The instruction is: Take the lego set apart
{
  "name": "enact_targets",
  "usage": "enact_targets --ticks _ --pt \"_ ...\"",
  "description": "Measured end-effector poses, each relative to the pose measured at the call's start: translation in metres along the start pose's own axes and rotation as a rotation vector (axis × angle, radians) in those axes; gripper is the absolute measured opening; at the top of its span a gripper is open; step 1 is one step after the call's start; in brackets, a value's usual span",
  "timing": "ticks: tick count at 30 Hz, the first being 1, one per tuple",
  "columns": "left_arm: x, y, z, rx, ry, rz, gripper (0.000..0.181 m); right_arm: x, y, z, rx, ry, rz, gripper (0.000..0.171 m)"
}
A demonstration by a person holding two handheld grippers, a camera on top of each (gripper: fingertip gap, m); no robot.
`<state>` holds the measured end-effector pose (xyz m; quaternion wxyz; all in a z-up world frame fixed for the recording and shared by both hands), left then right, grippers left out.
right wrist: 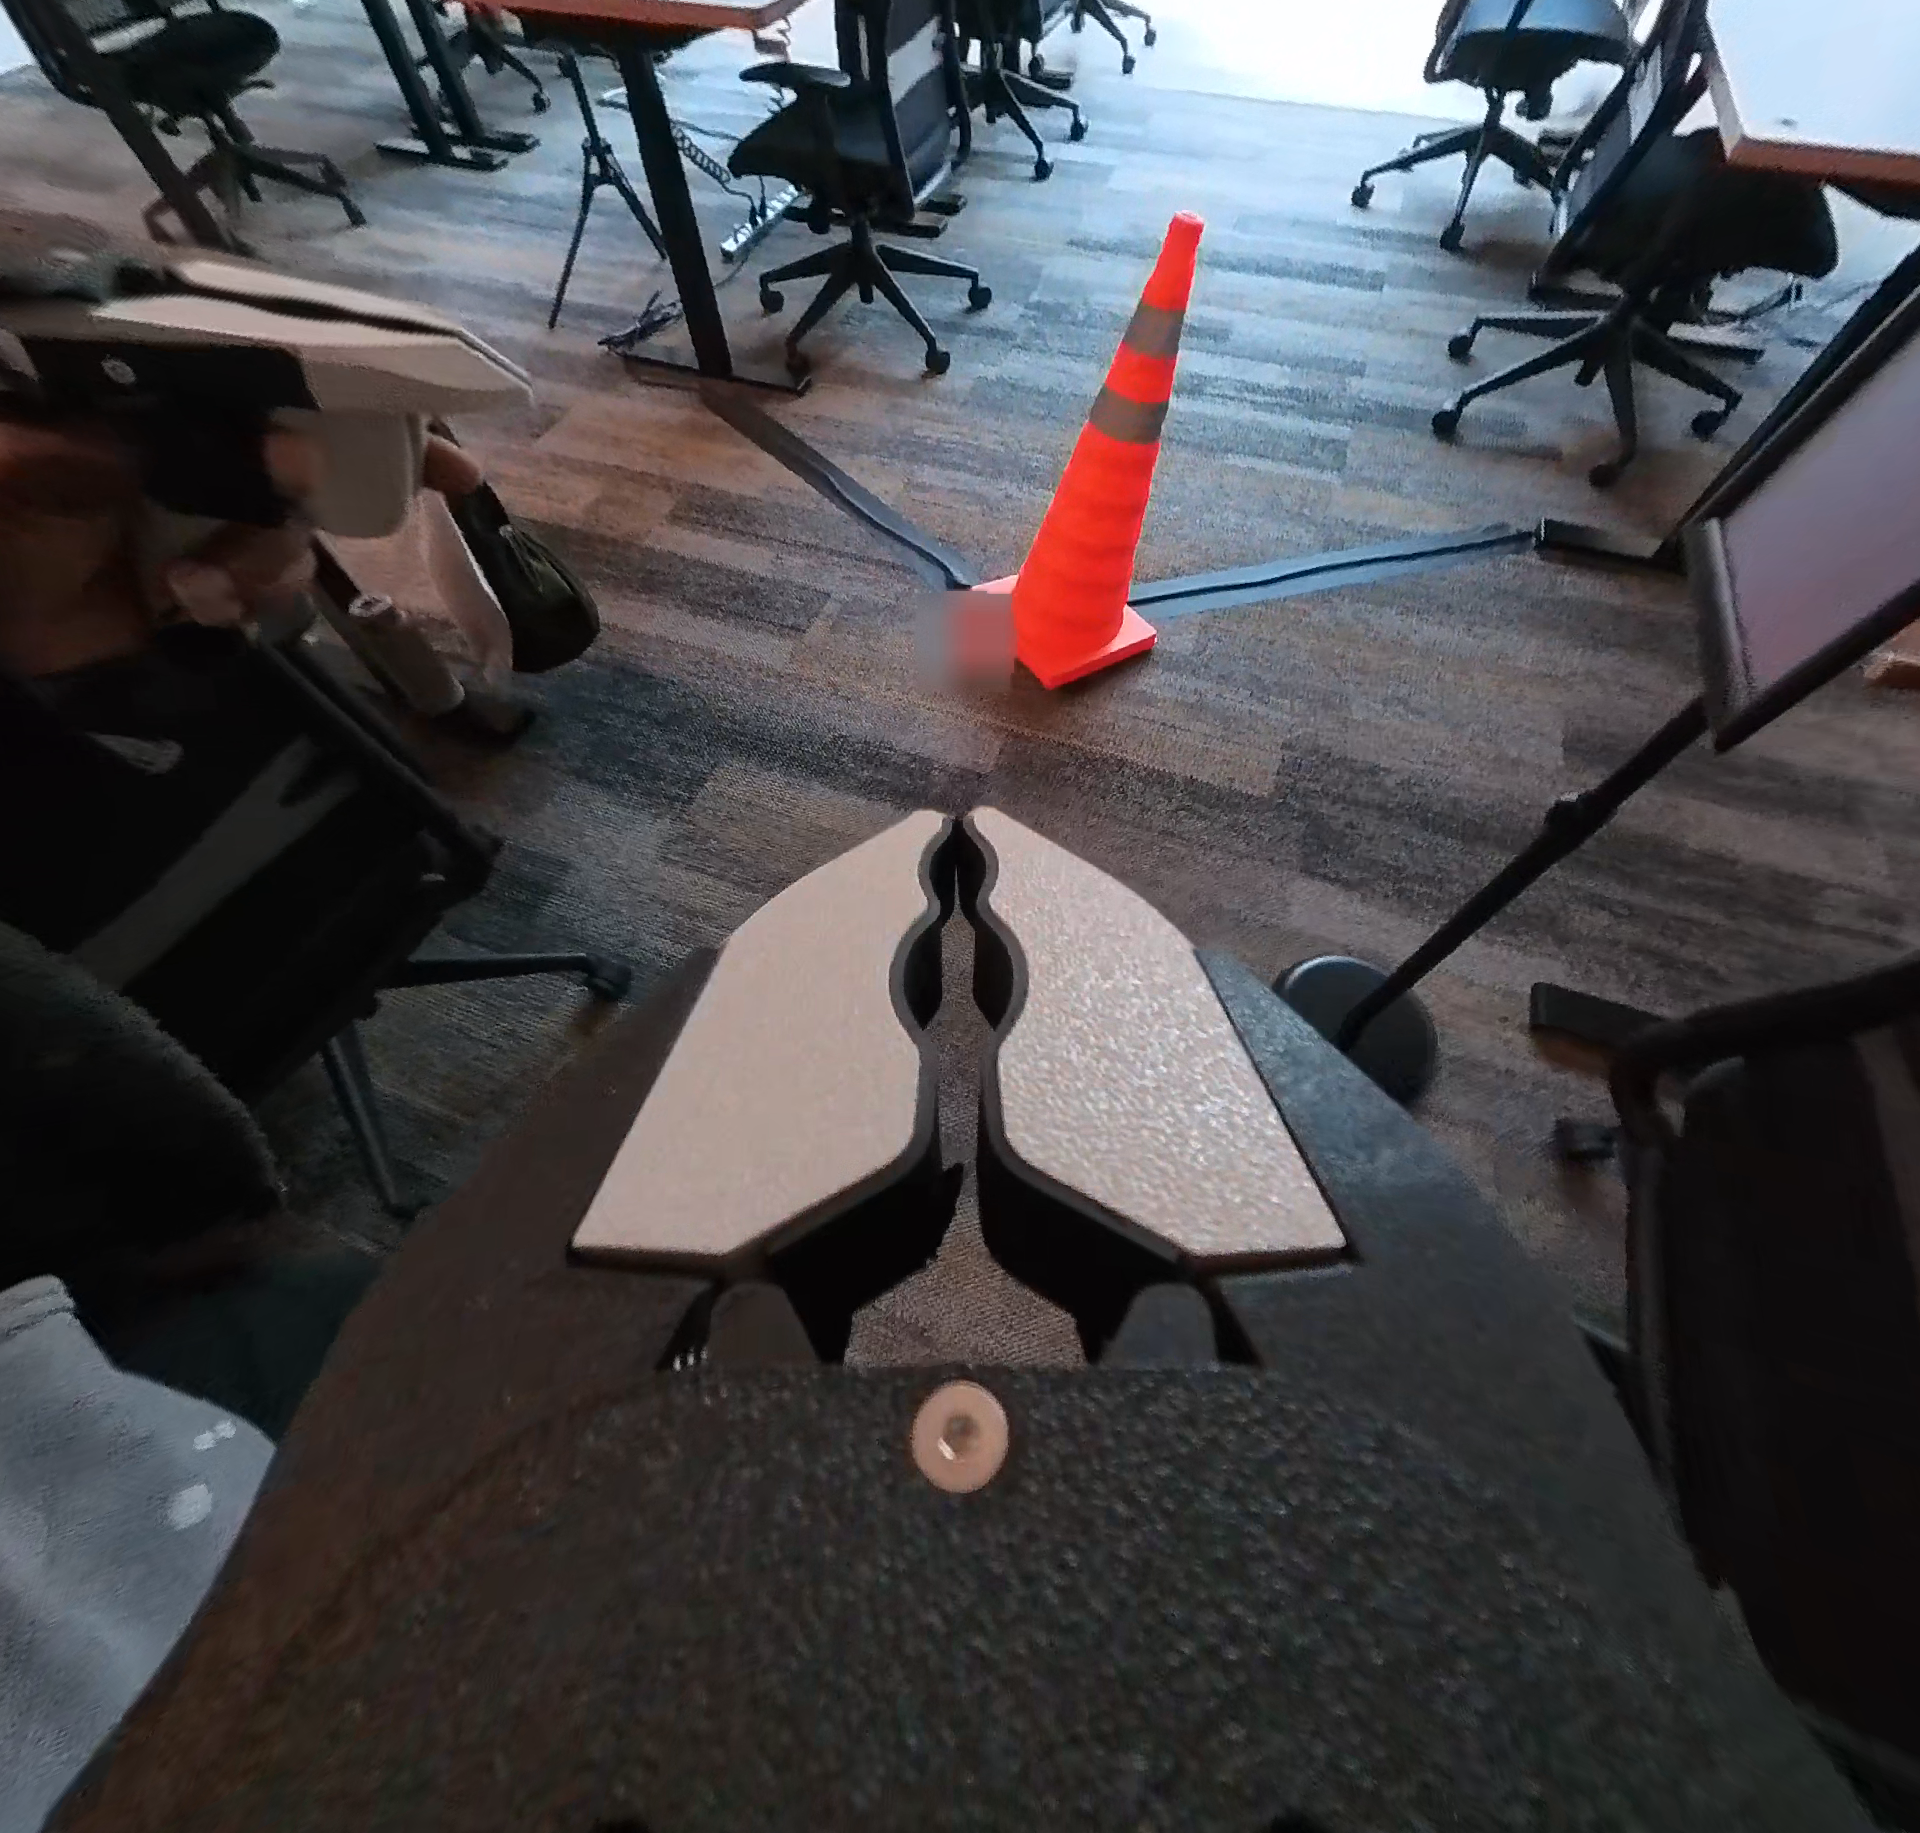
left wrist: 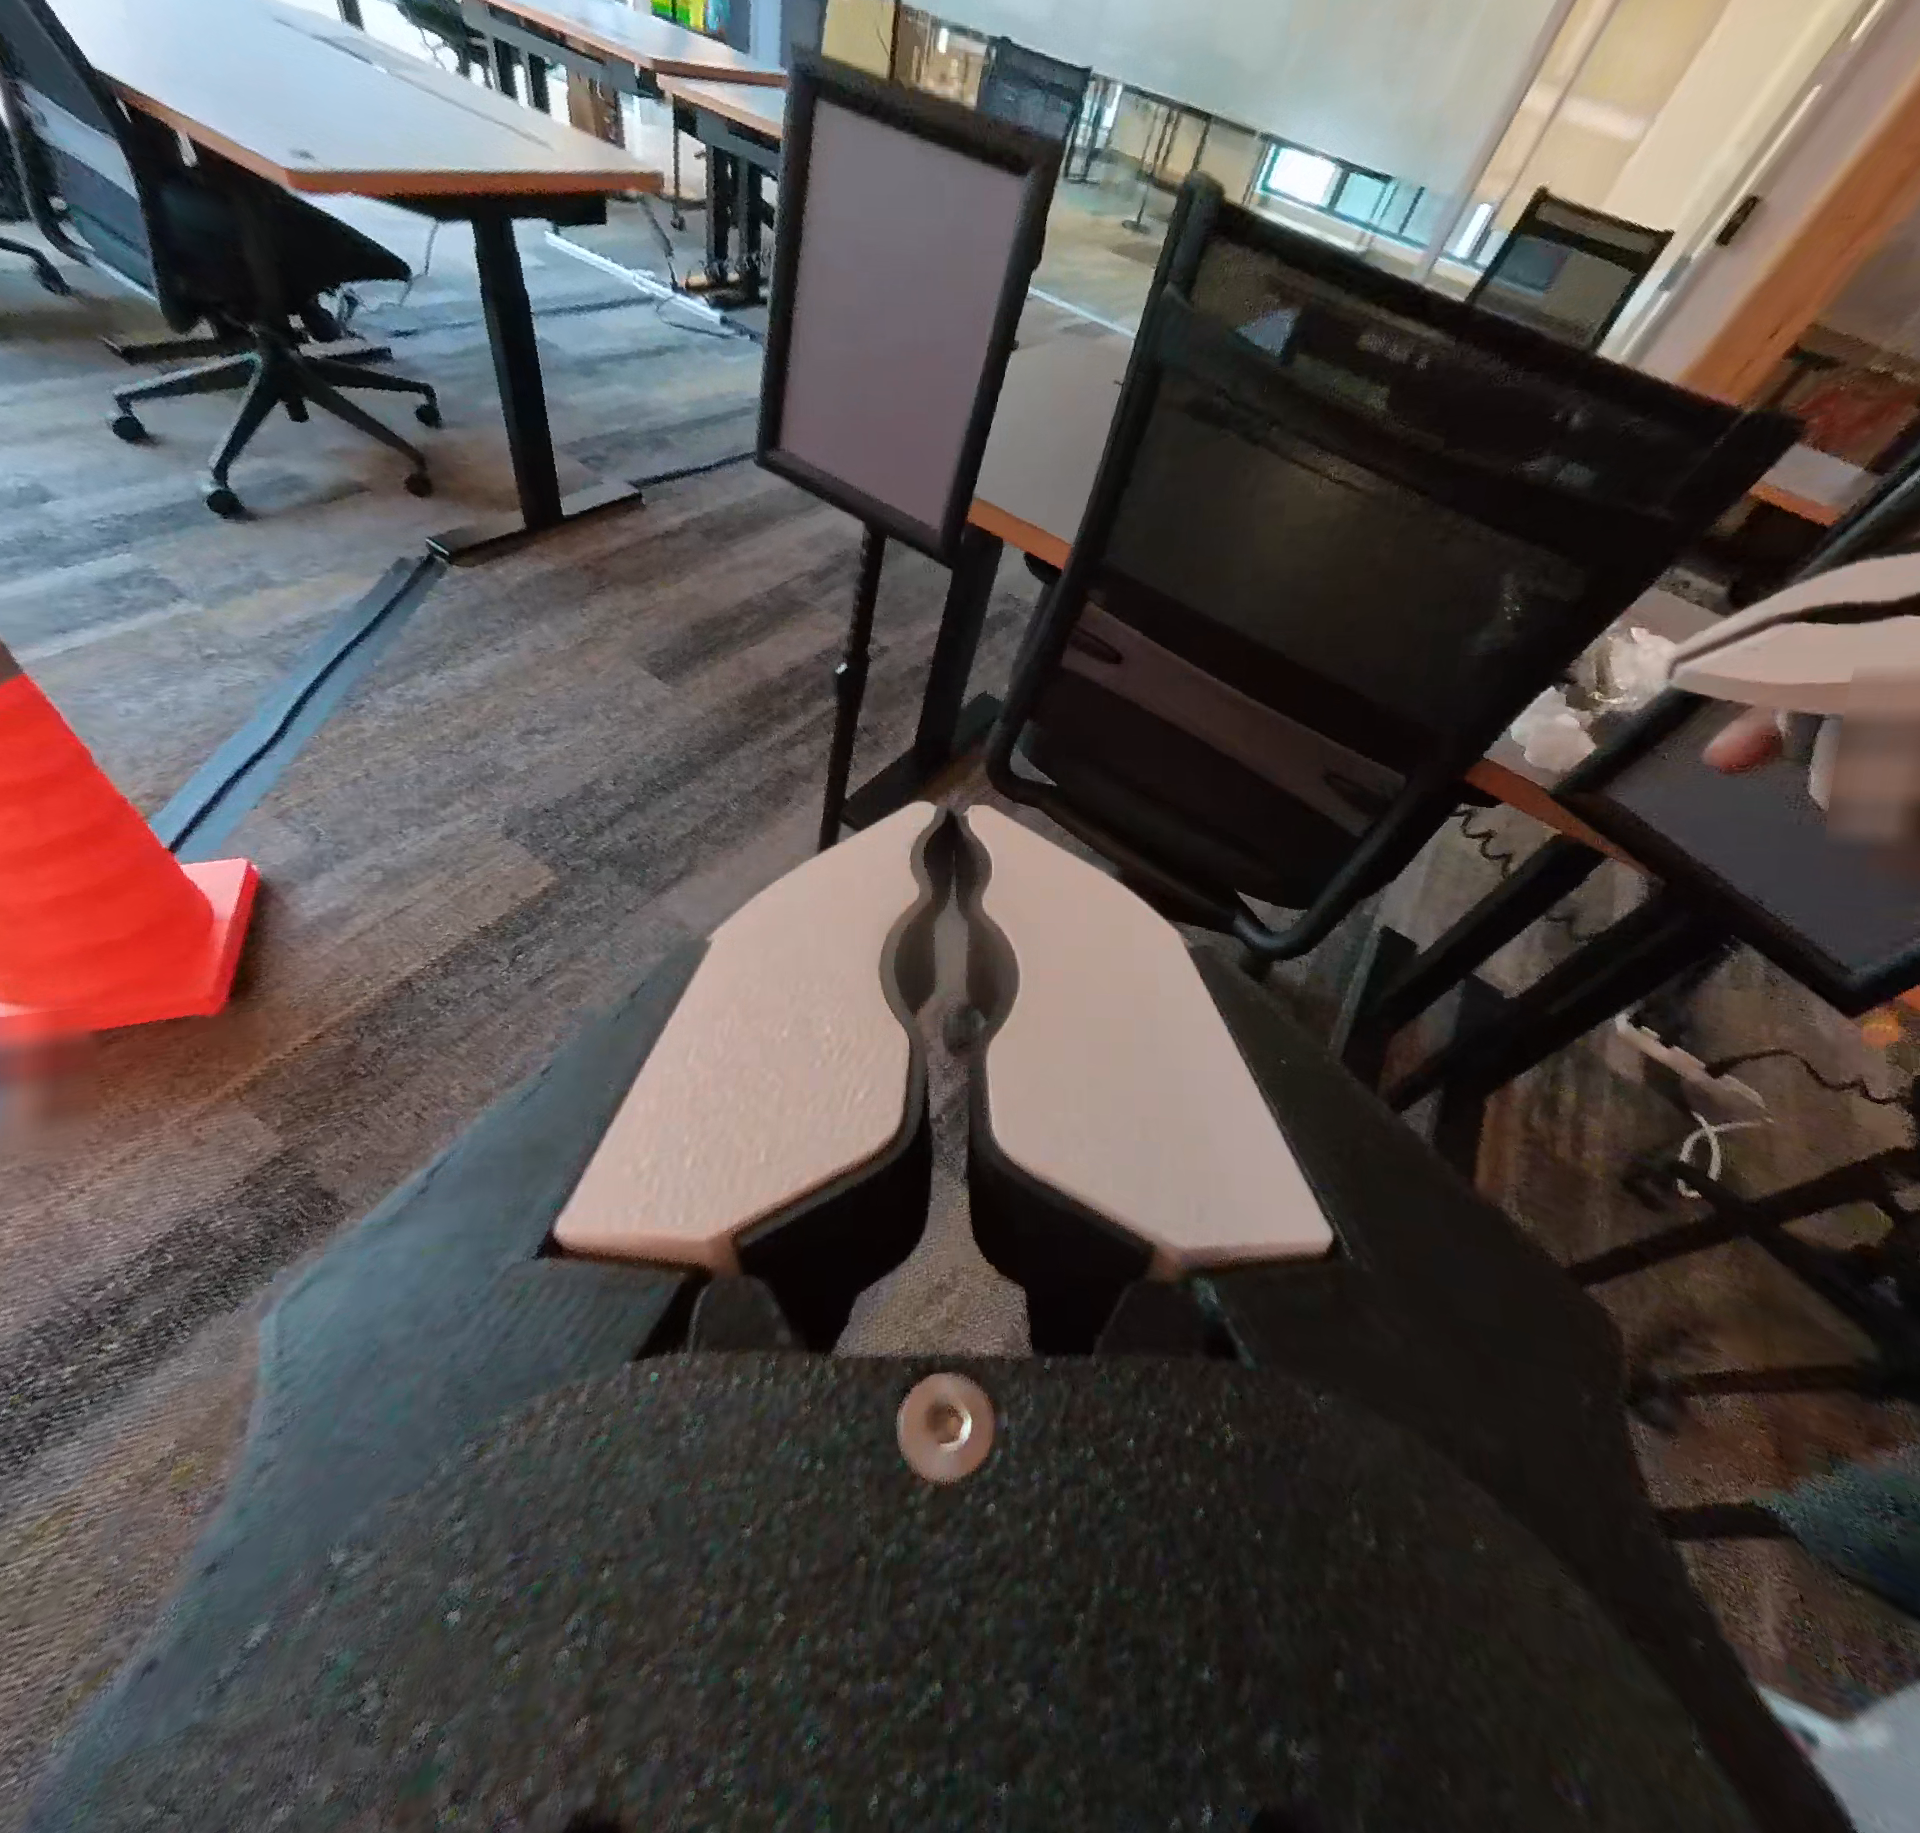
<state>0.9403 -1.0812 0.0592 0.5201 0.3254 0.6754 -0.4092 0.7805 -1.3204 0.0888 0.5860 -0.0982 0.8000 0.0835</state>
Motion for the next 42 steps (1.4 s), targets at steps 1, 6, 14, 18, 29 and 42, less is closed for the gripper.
enact_targets --ticks 1,6,14,18,29,42 --pt "0.006 0.0 0.001 -0.009 0.0 -0.013 0.0 0.005 0.003 -0.002 0.011 0.012 0.004 0.0" --pt "0.024 -0.025 -0.009 -0.049 -0.005 -0.059 0.0 0.028 0.02 -0.027 0.052 0.045 0.018 0.0" --pt "0.037 -0.127 -0.061 0.098 0.036 -0.012 0.0 0.063 0.091 -0.121 0.084 -0.035 0.106 0.0" --pt "0.052 -0.186 -0.121 0.065 0.024 -0.035 0.0 0.095 0.141 -0.194 0.138 -0.004 0.095 0.0" --pt "0.081 -0.284 -0.281 0.182 0.132 0.062 0.0 0.165 0.27 -0.351 0.328 0.051 0.159 0.0" --pt "0.076 -0.243 -0.549 0.501 0.107 0.188 0.0 0.182 0.518 -0.425 0.722 0.0 0.16 0.0"
Point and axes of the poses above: each gripper's, where its closed fingertips meet, z out along the fingers, x out of its underside, y = z × x across the jaws, the point moved 7 cm from there along -z, back along the fingers, and after that the axes turned 8 degrees about -y, right-handed, at the moved point
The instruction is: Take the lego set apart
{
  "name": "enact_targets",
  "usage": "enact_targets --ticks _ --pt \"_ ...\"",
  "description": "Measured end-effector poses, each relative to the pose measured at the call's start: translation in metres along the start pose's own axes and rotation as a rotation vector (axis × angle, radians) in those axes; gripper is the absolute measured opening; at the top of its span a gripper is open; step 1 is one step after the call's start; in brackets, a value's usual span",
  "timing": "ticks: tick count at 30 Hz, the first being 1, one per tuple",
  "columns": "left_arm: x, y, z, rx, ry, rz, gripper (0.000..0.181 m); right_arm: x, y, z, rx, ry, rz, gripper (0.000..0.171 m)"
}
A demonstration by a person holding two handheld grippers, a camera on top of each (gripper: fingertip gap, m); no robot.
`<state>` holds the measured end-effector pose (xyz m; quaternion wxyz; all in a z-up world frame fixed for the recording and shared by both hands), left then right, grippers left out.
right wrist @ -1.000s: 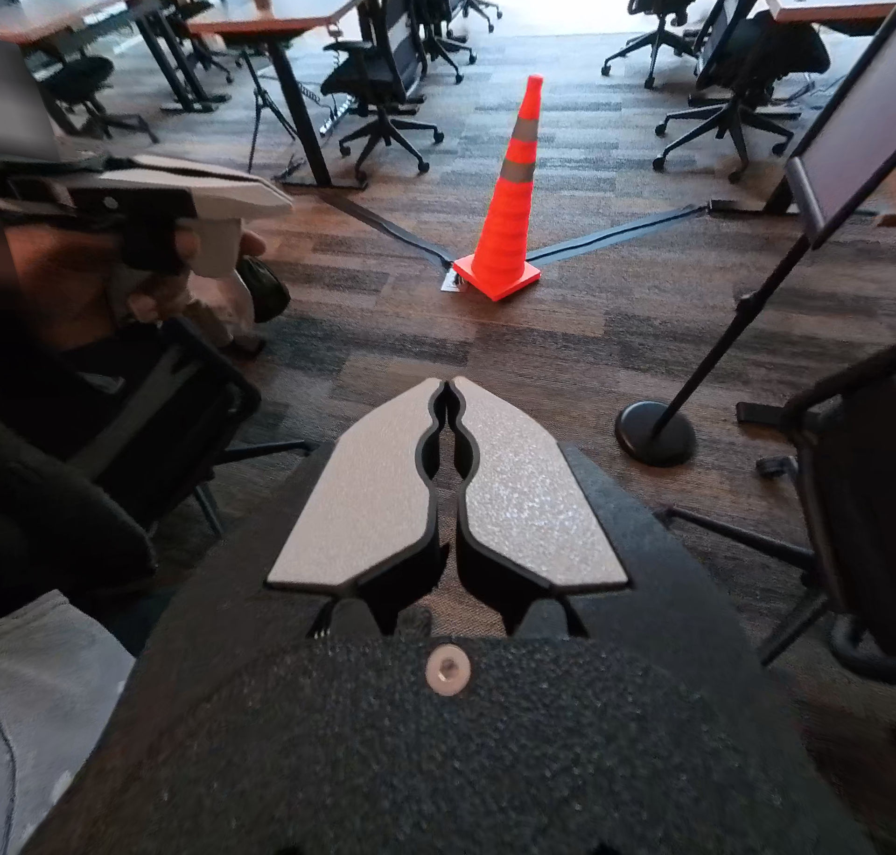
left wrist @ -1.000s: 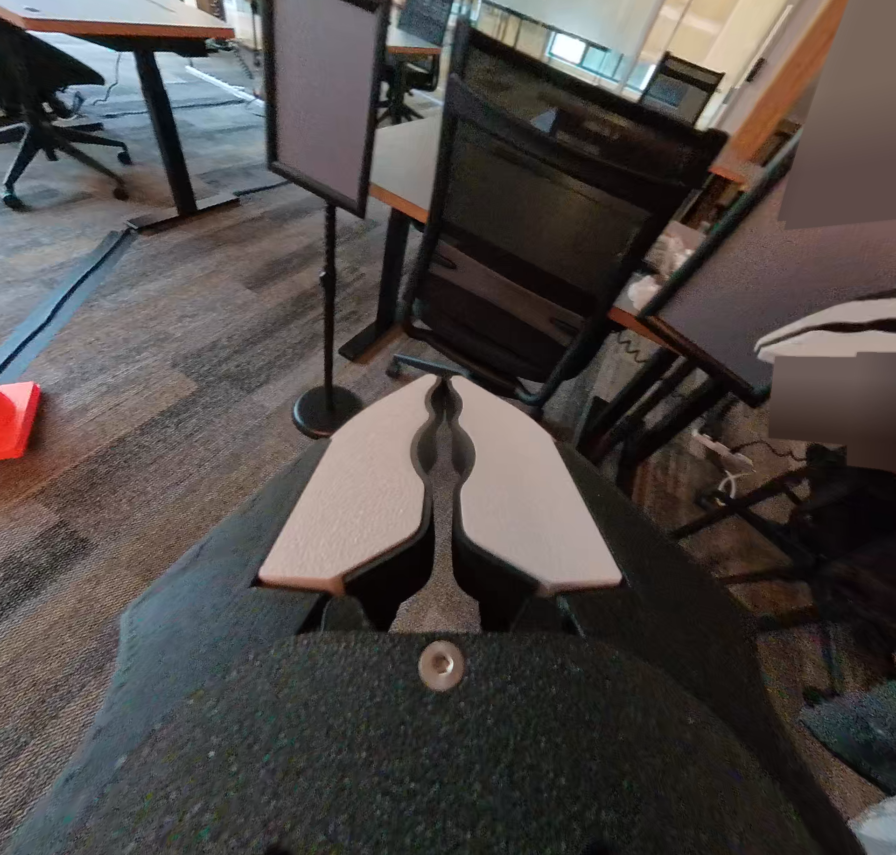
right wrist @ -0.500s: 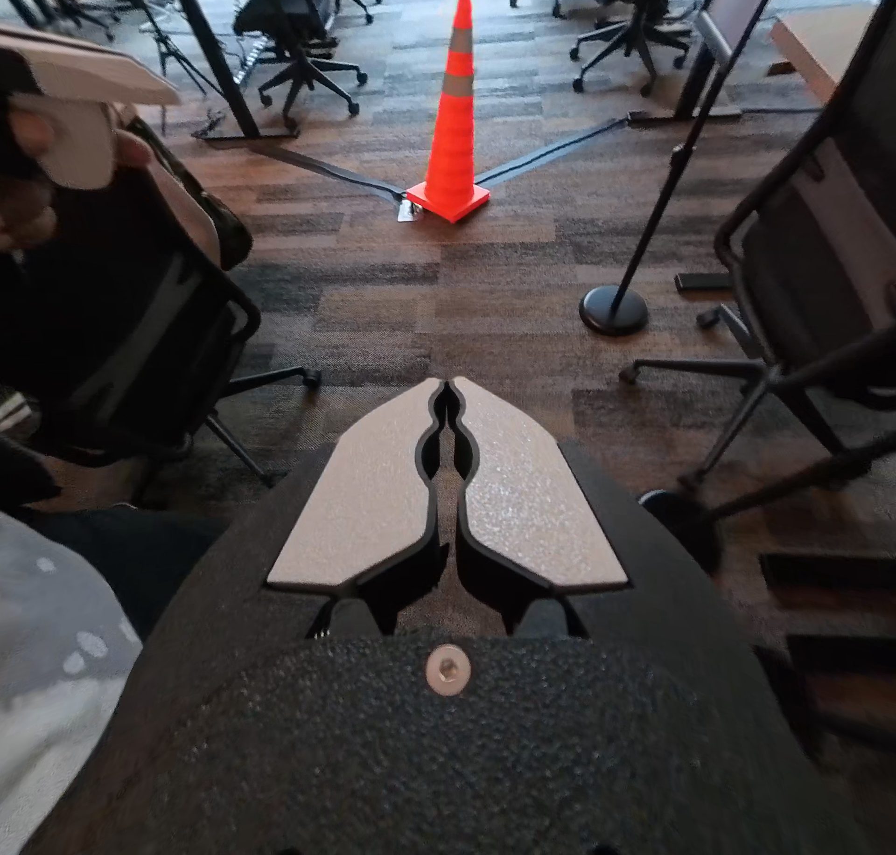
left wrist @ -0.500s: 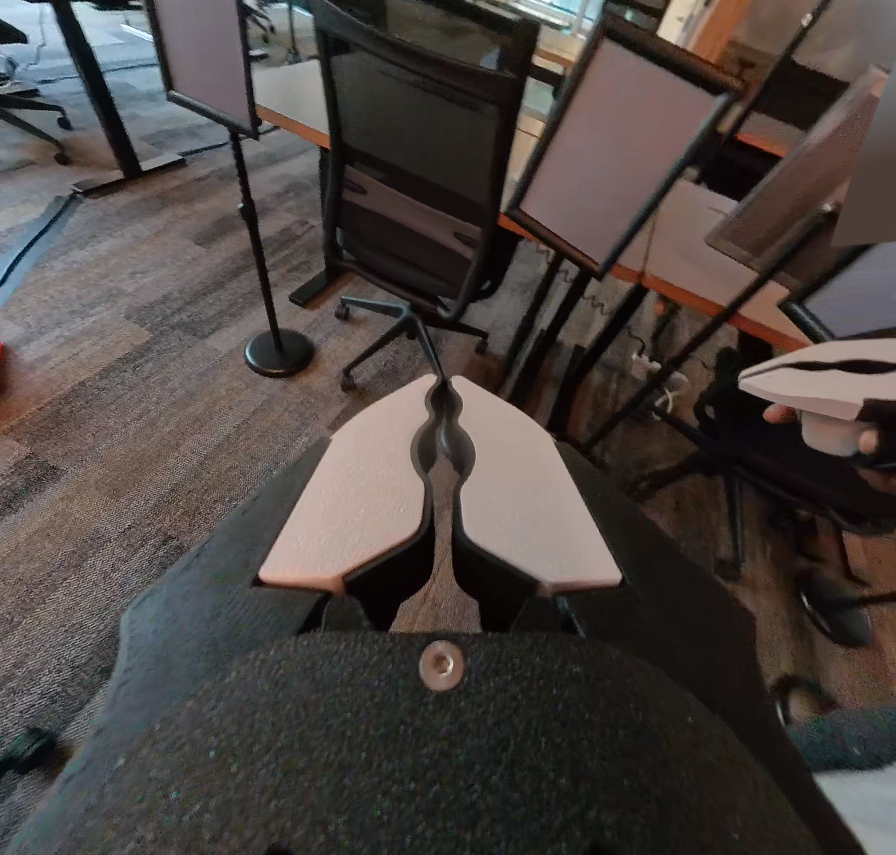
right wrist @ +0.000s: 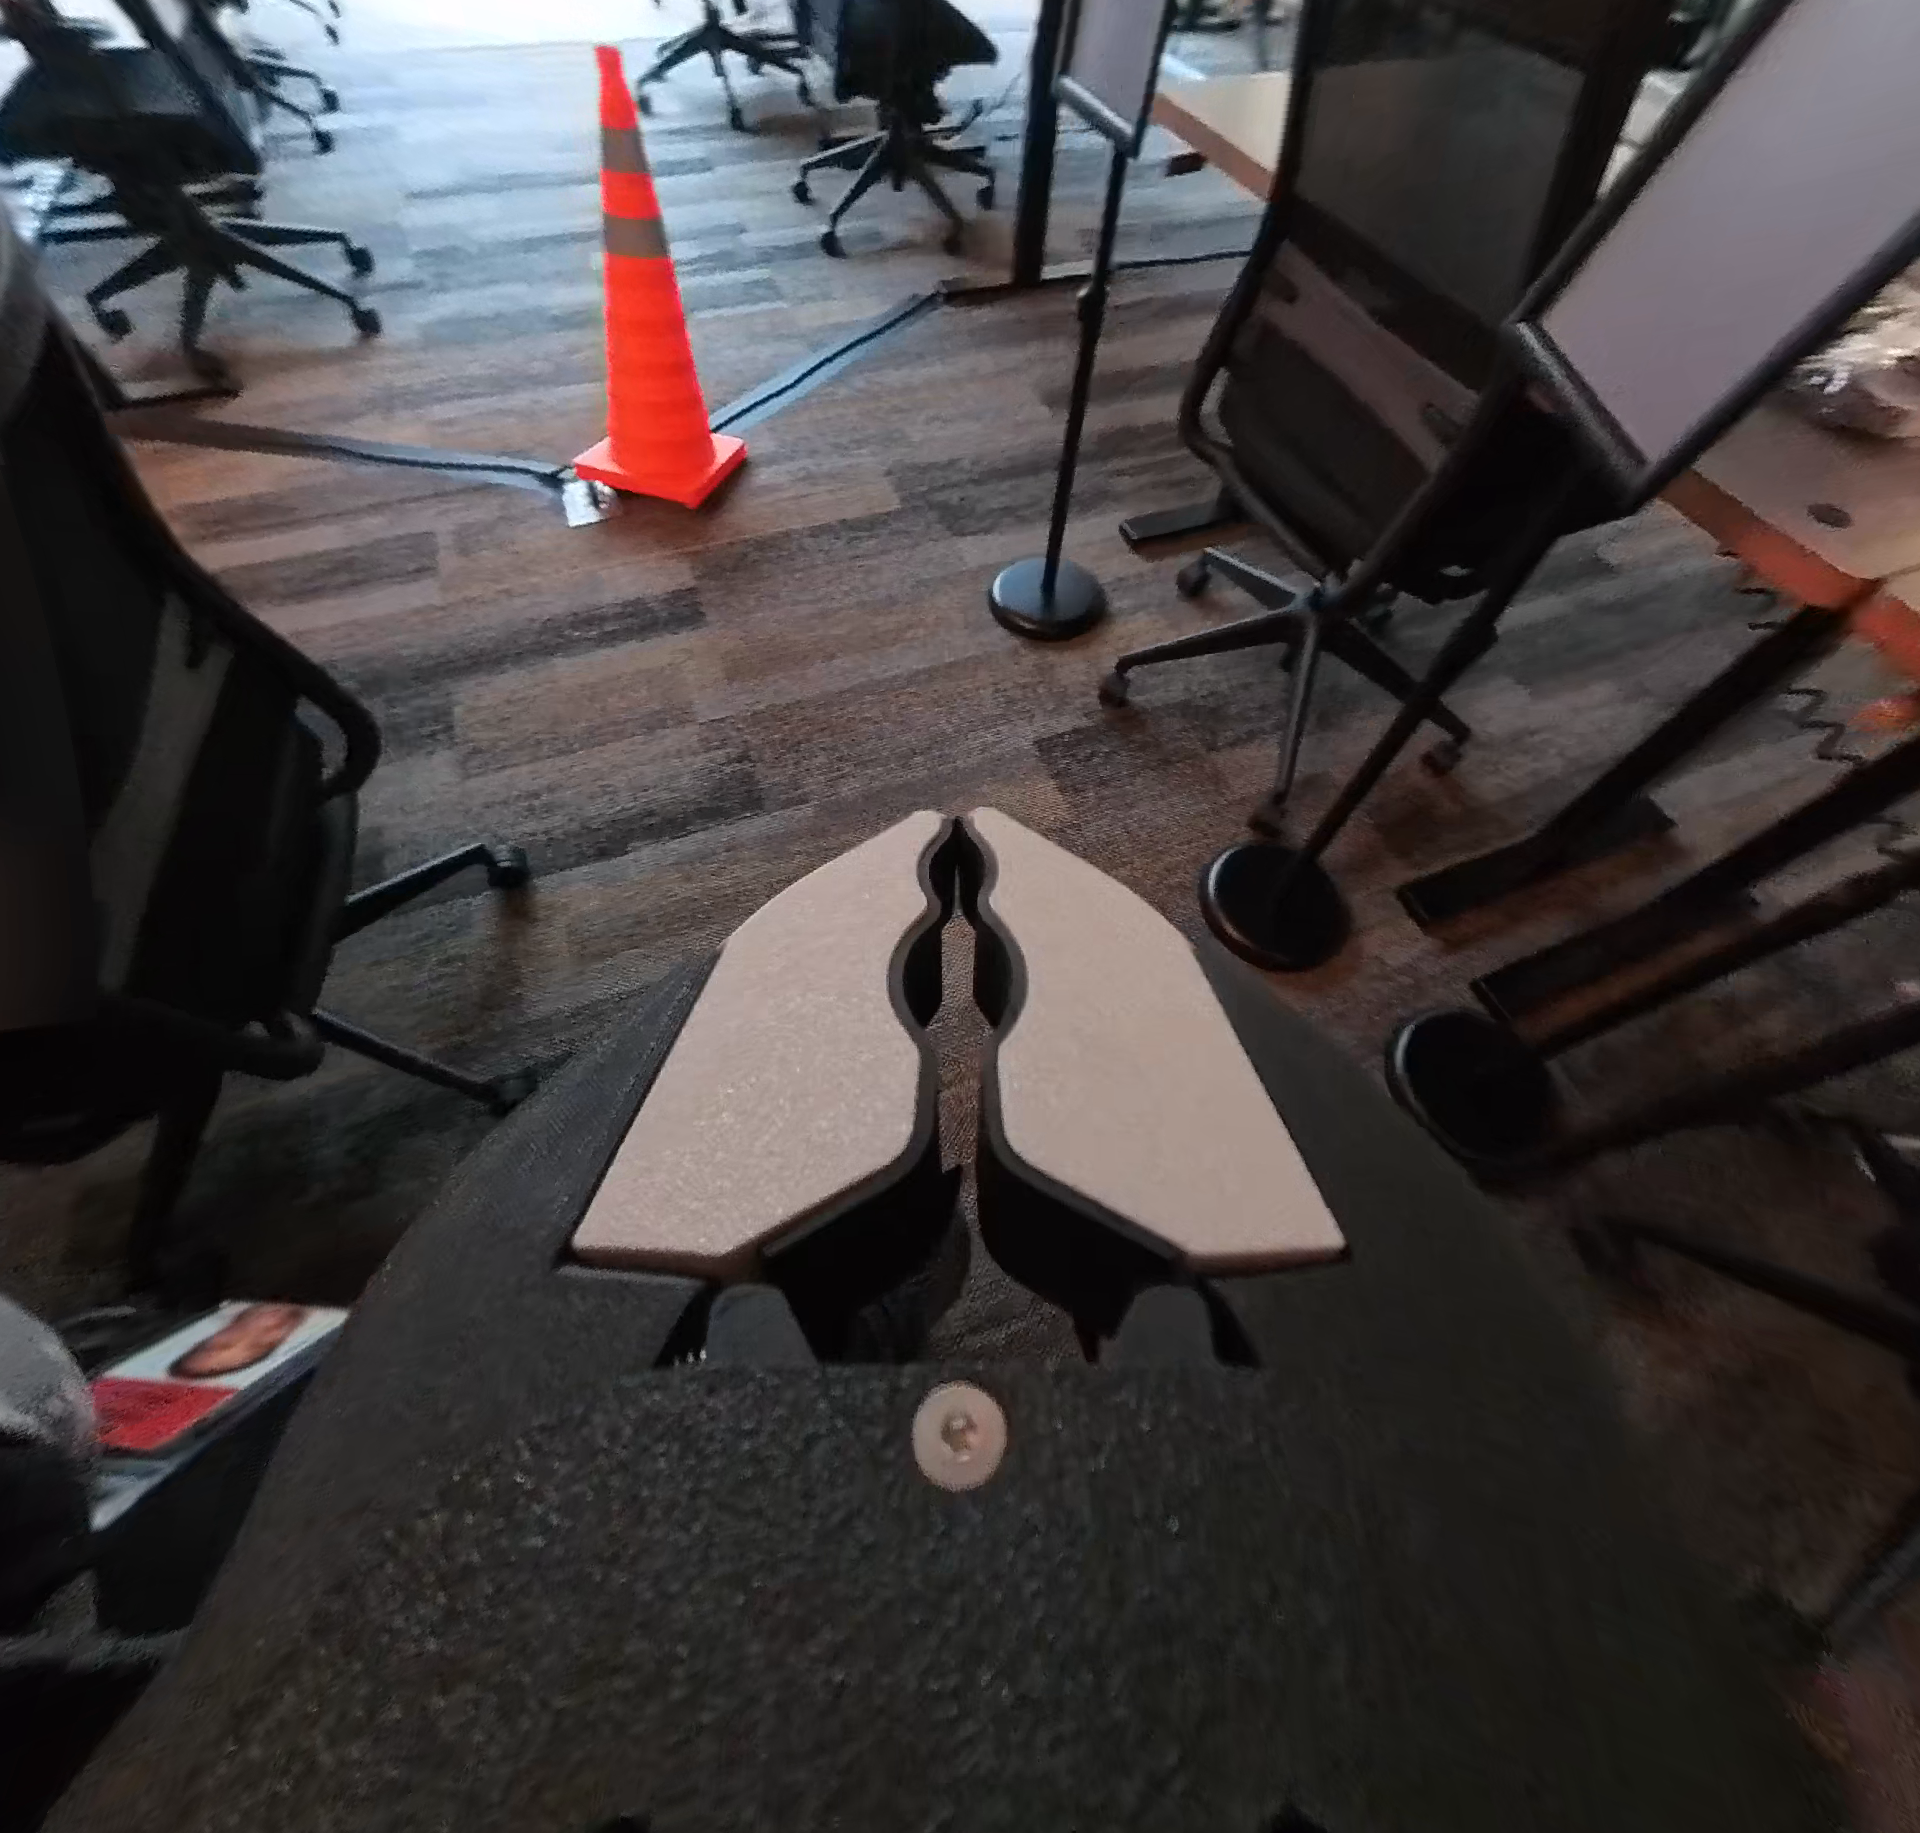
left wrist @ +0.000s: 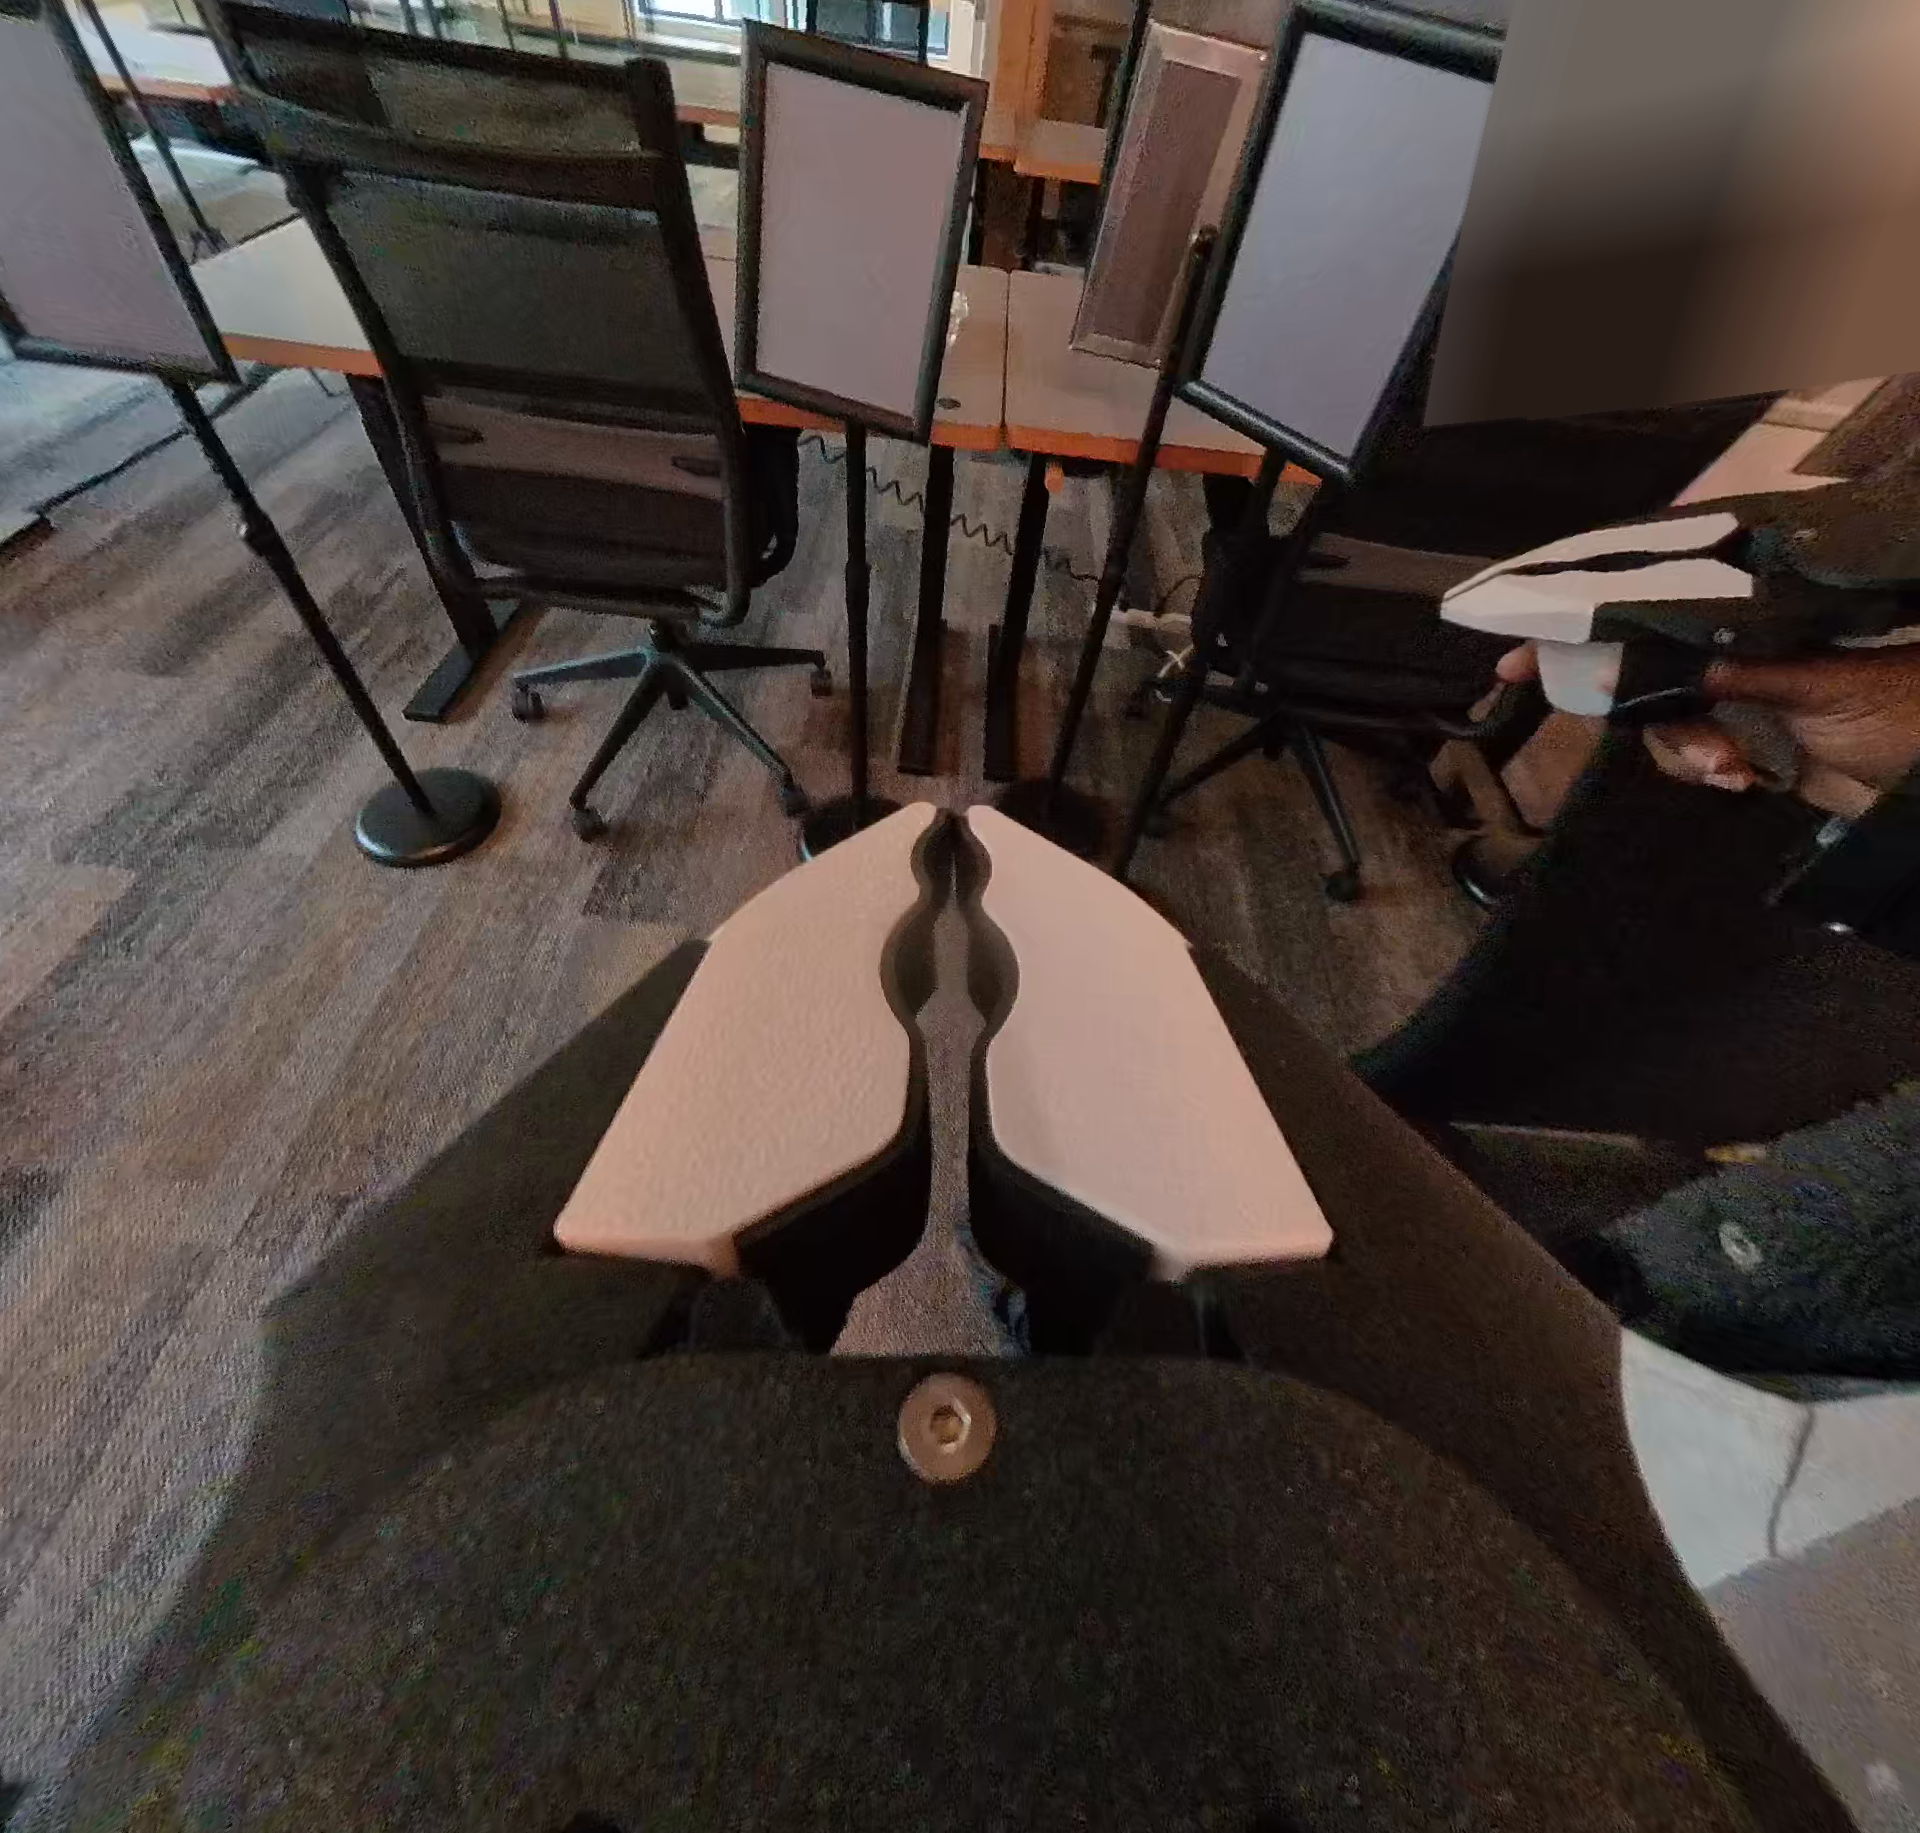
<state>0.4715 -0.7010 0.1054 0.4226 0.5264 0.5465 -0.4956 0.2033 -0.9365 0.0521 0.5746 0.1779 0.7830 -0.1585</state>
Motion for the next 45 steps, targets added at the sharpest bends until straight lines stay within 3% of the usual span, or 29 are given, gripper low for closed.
enact_targets --ticks 5,15,19,26,40,45 --pt "0.008 -0.01 -0.078 0.044 -0.008 -0.079 0.0 -0.007 0.082 -0.06 0.051 0.037 -0.009 0.0" --pt "0.045 -0.05 -0.137 0.187 0.025 -0.205 0.0 0.008 0.156 -0.149 0.063 0.141 -0.02 0.0" --pt "0.05 -0.053 -0.143 0.2 0.026 -0.255 0.0 0.022 0.18 -0.172 0.08 0.166 -0.02 0.0" --pt "0.023 -0.075 -0.145 0.286 -0.057 -0.154 0.0 0.017 0.201 -0.207 0.144 0.06 -0.007 0.0" --pt "0.038 -0.077 -0.15 0.287 -0.001 -0.178 0.0 -0.001 0.203 -0.211 0.17 0.05 -0.022 0.0" --pt "0.044 -0.097 -0.149 0.334 0.0 -0.196 0.0 -0.005 0.209 -0.236 0.216 0.057 -0.024 0.0"
Point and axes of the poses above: each gripper's, where its closed fingertips meet, z out along the fingers, x out of its underside, y = z × x across the jaws, the point moved 7 cm from there along -z, back along the fingers, and after that the axes turned 8 degrees about -y, right-handed, at the moved point
